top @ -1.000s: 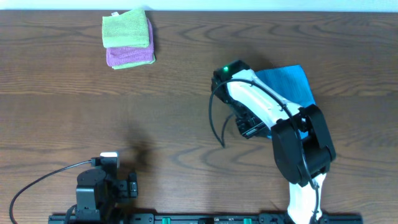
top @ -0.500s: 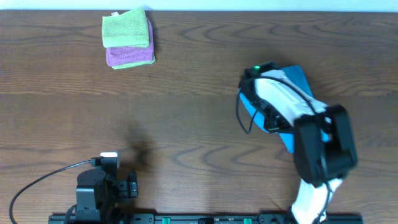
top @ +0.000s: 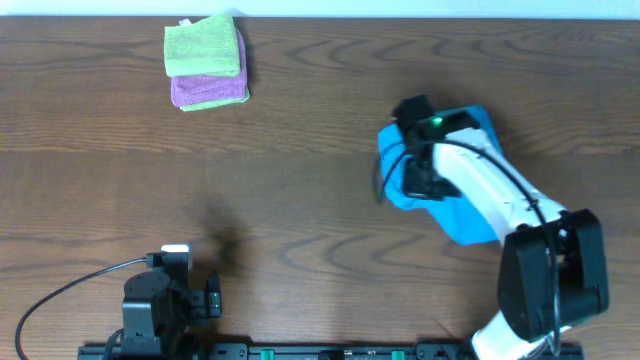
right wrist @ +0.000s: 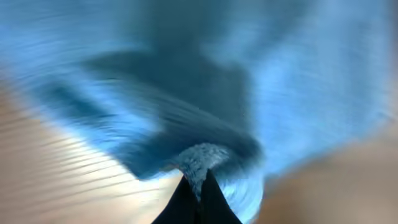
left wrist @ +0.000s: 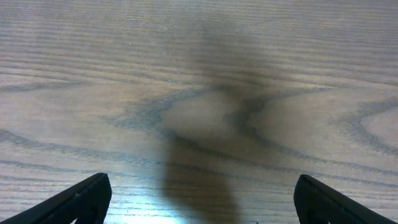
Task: Fold the cloth
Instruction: 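Drag the blue cloth with the right gripper toward the table center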
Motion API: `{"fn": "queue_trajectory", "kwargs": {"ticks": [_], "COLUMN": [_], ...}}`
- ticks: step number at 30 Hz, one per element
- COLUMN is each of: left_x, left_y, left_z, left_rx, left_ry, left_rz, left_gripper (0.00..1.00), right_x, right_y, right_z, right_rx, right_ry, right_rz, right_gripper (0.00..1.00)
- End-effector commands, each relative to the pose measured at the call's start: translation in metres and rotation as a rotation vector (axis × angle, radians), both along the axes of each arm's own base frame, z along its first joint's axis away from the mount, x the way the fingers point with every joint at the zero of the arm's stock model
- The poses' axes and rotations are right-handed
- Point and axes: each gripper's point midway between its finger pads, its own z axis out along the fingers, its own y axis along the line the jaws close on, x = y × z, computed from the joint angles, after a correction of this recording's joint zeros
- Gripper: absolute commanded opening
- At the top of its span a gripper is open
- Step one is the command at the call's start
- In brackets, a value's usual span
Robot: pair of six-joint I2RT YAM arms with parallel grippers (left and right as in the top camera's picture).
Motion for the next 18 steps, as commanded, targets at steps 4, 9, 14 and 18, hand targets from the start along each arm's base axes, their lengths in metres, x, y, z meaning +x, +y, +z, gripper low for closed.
{"fn": "queue_trajectory", "kwargs": {"ticks": [4,9,14,18], "left_x": [-0.001,-0.001,-0.001,-0.001], "left_y": [0.002,0.002,0.002,0.002], "left_z": [-0.002,-0.002,-0.002,-0.002], "left_rx": [0.014,0.014,0.014,0.014], "left_ry": [0.003,0.003,0.003,0.003], "left_rz": [-0.001,-0.001,-0.001,-0.001], "left_gripper": [0.95,0.95,0.95,0.95], "right_x": [-0.013,-0.038,-0.054,-0.061], "right_y": [0.069,0.1,0.109,0.111], "right_z": [-0.003,-0.004,-0.004,-0.003], "right_rx": [0.13,0.145,0.128,0.12], "right_ry": [0.006,0.05,0.082,0.094], "right_rz": [0.21,0.311,0.363,0.381], "right_gripper": [0.02,0.36,0.99,0.99]}}
